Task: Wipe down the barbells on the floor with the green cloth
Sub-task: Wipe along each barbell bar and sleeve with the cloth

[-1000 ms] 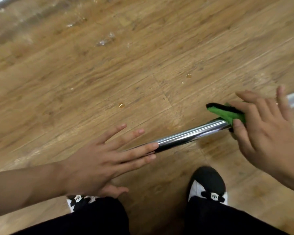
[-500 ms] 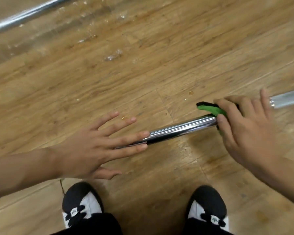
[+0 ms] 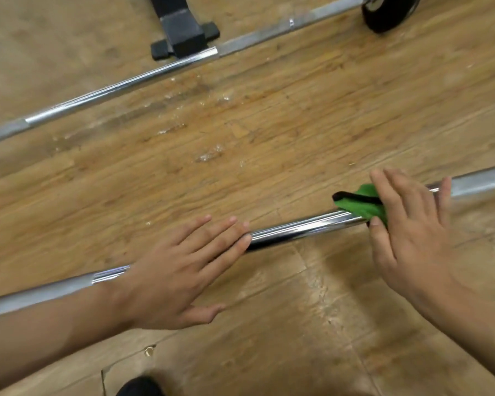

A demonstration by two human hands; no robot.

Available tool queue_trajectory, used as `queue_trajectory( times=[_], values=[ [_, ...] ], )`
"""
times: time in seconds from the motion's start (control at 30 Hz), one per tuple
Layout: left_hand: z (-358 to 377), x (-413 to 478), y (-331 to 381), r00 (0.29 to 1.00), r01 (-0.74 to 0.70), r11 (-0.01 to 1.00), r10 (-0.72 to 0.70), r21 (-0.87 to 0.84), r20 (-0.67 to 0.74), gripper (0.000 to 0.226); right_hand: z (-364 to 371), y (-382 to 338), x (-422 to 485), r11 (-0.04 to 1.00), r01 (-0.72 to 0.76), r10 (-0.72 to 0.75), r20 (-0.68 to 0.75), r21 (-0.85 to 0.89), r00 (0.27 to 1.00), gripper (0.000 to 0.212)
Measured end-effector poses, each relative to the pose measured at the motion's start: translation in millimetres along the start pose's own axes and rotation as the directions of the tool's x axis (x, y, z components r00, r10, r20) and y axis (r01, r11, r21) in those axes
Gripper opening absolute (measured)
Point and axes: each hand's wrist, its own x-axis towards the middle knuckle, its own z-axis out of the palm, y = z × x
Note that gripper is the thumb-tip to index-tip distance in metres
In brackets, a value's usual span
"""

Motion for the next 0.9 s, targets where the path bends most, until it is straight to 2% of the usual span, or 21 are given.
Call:
queue_trajectory(
  times=[0.07,0.2,0.27,0.37,0.43,0.5,0.53,0.57,0.63,0.7,0.77,0.83,0.9],
  values=[
    [6,7,0,0.996,0.085,0.996,-0.085,0.029,-0.009,0.101,14,-29,8,1.0,-0.013,0.014,-0.038,0.02,0.999,0.06],
    [13,18,-17,0.993,0.117,0.992,-0.116,0.048,-0.026,0.103,48,-85,16,0.954,0.299,-0.299,-0.01,-0.003,0.954,0.051],
    [13,22,-27,0.992,0.125,0.991,-0.123,0.043,-0.04,0.102,52,-67,30,0.943,0.332,-0.333,-0.031,-0.022,0.943,0.046],
    [13,29,-41,0.988,0.148,0.989,-0.147,0.022,-0.049,0.1,51,-11,43,0.995,0.087,-0.093,-0.152,-0.046,0.984,0.043],
    [14,34,-48,0.982,0.178,0.984,-0.177,0.017,-0.058,0.101,47,11,54,0.997,-0.077,0.072,-0.192,-0.019,0.979,0.047],
    [14,40,-52,0.973,0.223,0.975,-0.222,0.018,-0.062,0.105,53,-3,66,0.988,-0.151,0.156,-0.217,0.038,0.964,0.05],
    [15,43,-54,0.968,0.247,0.969,-0.245,0.016,-0.06,0.108,59,-24,69,0.989,-0.132,0.144,-0.214,0.067,0.966,0.051],
    [15,46,-57,0.964,0.26,0.965,-0.259,0.015,-0.055,0.11,66,-47,69,0.995,-0.058,0.073,-0.194,0.082,0.978,0.052],
    [16,49,-65,0.967,0.253,0.967,-0.252,0.019,-0.042,0.112,84,-88,63,0.976,0.209,-0.202,-0.115,0.053,0.973,0.057],
    [16,51,-75,0.971,0.239,0.971,-0.238,0.017,-0.037,0.113,91,-96,69,0.893,0.449,-0.451,-0.062,-0.039,0.891,0.061],
    [15,55,-84,0.971,0.237,0.971,-0.237,-0.001,-0.044,0.114,91,-70,86,0.854,0.507,-0.517,-0.082,-0.113,0.852,0.053],
    [16,57,-92,0.968,0.245,0.969,-0.245,-0.021,-0.055,0.114,87,-34,97,0.925,0.364,-0.376,-0.112,-0.112,0.92,0.05],
    [18,60,-98,0.963,0.259,0.965,-0.262,-0.045,-0.065,0.114,78,4,105,0.991,0.105,-0.117,-0.157,-0.081,0.981,0.049]
  ],
)
